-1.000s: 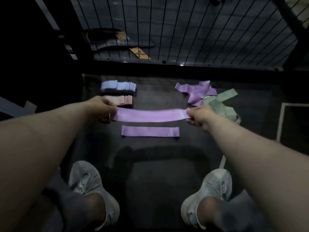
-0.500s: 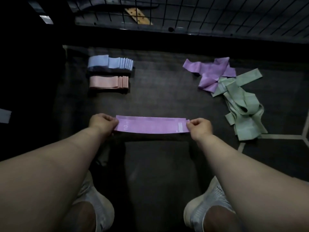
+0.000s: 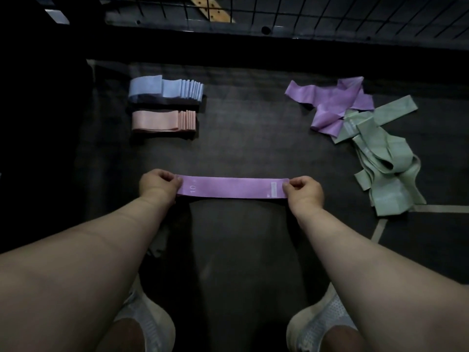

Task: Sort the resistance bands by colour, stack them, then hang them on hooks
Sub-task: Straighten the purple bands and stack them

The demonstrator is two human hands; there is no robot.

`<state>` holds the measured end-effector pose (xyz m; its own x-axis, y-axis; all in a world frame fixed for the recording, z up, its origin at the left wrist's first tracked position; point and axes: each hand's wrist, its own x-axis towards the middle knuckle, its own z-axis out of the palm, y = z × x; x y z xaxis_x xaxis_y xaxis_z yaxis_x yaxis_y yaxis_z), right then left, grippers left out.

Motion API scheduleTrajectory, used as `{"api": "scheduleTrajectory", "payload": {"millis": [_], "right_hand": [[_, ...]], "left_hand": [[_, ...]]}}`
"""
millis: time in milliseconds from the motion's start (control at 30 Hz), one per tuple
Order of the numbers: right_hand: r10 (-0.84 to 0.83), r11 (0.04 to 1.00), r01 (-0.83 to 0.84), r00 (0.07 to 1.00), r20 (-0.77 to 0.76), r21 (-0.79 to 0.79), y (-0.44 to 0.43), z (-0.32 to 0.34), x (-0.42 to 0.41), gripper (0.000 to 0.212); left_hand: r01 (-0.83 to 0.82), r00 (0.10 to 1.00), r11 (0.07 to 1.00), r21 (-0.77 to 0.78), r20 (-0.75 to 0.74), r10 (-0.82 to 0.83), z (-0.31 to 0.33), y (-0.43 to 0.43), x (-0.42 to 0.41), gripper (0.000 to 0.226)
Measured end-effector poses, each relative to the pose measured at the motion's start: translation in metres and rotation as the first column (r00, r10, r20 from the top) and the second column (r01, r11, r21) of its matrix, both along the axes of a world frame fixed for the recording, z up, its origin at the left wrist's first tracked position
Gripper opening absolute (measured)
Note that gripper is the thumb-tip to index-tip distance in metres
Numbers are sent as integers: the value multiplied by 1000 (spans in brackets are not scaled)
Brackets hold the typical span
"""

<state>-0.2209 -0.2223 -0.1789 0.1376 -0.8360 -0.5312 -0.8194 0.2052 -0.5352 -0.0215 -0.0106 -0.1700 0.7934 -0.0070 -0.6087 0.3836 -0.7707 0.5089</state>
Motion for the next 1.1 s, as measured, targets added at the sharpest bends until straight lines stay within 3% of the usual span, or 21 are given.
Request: {"api": "scheduleTrajectory", "payload": {"millis": [333,467,533,633,700,733,933,1100], "right_hand": [[61,998,-61,998,-13,6,-3,-10,-4,8],[244,962,-252,966,-84,-109,-4,-7,-12,24],[477,836,-511,857,-193,-202,-3,-2,-16,48],[751,560,-820,562,-346,-117,-7,3,-19,81],[782,532,-845,511,-357,-45,-12,2,-18,87],[785,534,-845,510,-351,-33,-13,1,-19,86],[786,548,-835,536,-309,-53,-20,-4,-16,55],[790,548,-835,537,-296,-50,-20,-3,-16,53]], "left_hand": [[176,976,979,101,108,-187,-3,-1,-4,20],[282,938,941,188,151,-311,-2,0,-9,35],[442,822,809,387,187,-538,0,1,-13,54],[696,480,465,548,127,-868,0,4,-14,74],[786,301,289,547,71,-951,-3,5,-11,80],[799,264,251,546,58,-963,-3,5,-10,80],[794,293,249,554,9,-956,-7,5,-3,67],[791,337,294,536,19,-941,-10,3,-1,55]]}}
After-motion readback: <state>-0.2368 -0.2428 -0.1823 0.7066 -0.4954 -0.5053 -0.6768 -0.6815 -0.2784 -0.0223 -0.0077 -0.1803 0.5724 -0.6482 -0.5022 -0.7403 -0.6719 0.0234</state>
